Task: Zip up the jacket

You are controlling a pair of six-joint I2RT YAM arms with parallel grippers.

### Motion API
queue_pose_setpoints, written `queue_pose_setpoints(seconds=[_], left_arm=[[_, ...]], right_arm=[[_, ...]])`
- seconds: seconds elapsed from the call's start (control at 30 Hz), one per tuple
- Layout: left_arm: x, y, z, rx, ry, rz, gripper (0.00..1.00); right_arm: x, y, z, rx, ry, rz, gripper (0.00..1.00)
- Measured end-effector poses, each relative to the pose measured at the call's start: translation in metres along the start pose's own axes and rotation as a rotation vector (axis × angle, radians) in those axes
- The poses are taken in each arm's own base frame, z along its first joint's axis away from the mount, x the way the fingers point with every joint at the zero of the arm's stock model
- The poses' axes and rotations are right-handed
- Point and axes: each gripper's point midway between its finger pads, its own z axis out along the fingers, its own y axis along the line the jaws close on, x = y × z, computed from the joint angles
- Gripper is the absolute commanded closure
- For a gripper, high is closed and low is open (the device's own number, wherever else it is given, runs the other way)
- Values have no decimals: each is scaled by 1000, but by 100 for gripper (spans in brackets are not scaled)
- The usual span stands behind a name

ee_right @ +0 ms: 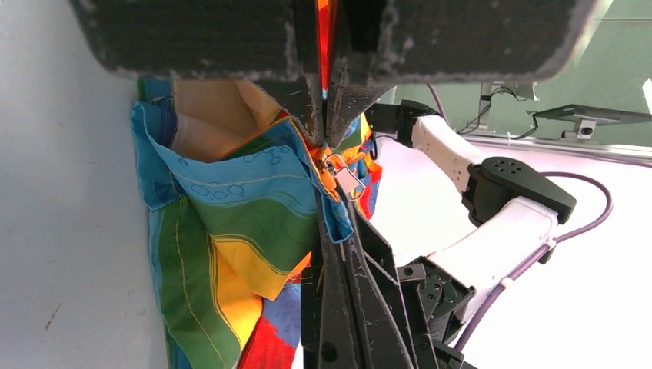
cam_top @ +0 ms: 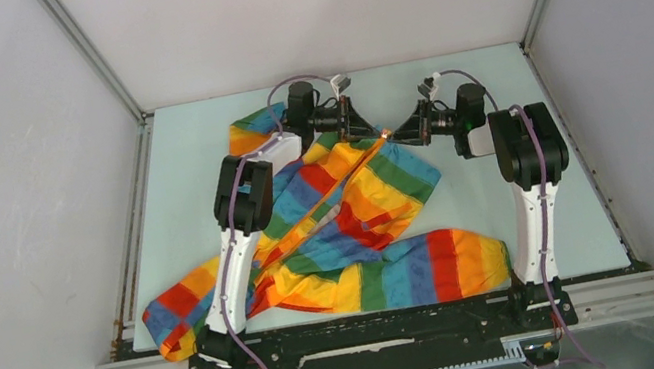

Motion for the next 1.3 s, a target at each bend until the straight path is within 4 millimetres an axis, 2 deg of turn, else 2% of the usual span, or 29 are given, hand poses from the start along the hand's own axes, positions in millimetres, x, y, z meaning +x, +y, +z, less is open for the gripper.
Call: queue_pose_setpoints(seconds=[0.23, 0.4, 0.63, 0.73, 0.87, 1.0, 1.2, 1.3], left_arm=[[0, -1, 0, 6, 4, 6, 100], [2, -9, 0, 41, 14, 14, 100], [5, -45, 1, 165, 60, 23, 100], [5, -52, 5, 211, 91, 34, 100], [10, -49, 5, 225, 110, -10, 100], [6, -46, 5, 216, 90, -15, 100], [-10, -17, 3, 55, 2, -21, 100], [-11, -14, -4, -1, -4, 7, 100]], right_arm=[[0, 3, -1, -12, 8, -18, 100], [0, -1, -1, -5, 19, -52, 100], [1, -3, -1, -1, 29, -117, 100], [0, 0, -1, -5, 31, -137, 100], [1, 1, 1, 8, 22, -147, 100], [12, -2, 6, 97, -3, -141, 100], [14, 8, 8, 181, -56, -199, 100], [25, 3, 3, 198, -68, -182, 100]])
